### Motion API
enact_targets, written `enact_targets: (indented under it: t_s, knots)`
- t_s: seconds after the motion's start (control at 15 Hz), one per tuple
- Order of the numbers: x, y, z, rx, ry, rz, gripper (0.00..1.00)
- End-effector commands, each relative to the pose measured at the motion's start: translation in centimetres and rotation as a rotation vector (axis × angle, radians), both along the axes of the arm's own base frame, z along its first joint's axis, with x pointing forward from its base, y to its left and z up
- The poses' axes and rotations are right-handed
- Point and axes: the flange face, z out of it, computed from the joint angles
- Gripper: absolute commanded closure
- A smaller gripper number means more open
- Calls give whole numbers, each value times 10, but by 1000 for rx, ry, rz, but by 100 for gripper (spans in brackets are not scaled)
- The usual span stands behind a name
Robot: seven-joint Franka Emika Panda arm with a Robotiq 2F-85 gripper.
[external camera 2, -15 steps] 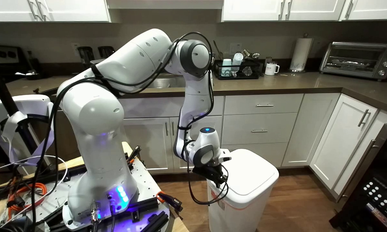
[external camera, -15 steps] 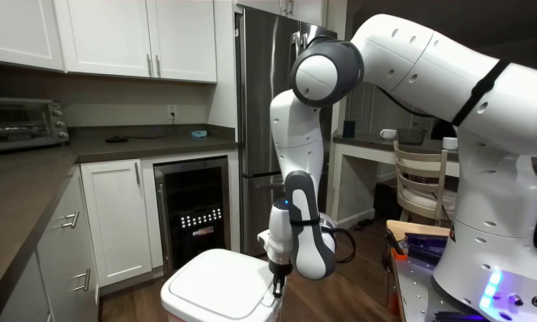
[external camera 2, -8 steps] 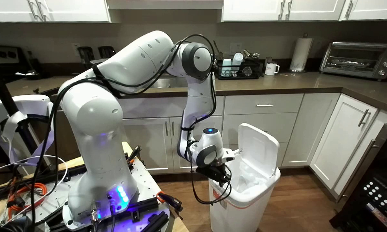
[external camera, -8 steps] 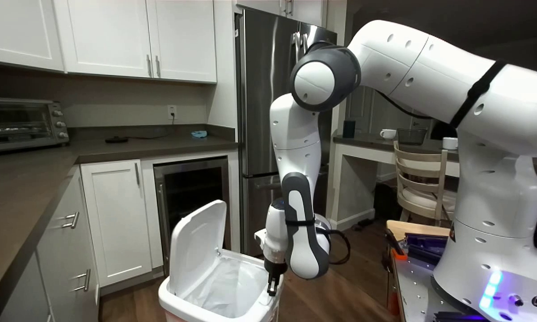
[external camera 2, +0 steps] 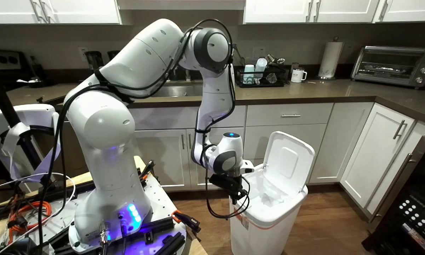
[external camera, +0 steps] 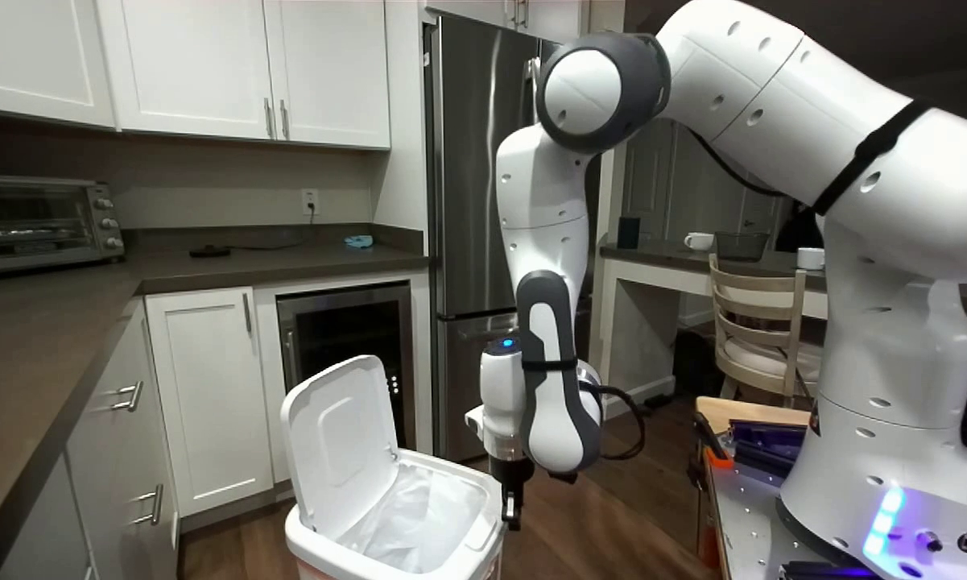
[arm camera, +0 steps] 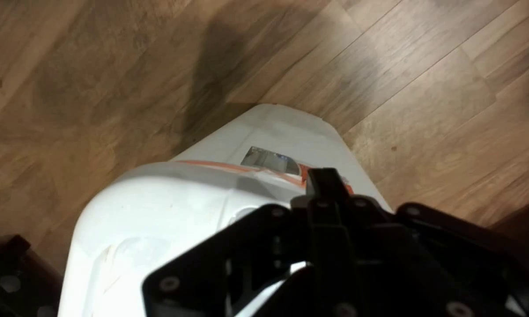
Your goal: Press the button to open the bin
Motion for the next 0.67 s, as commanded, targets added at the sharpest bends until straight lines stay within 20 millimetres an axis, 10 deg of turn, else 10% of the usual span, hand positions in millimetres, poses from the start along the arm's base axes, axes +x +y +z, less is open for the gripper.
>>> enact_targets:
  t_s: [0.0, 0.6]
  knots:
    - [-15, 12, 56, 14, 115, 41, 99]
    - [-59, 44, 168, 24, 117, 104, 45]
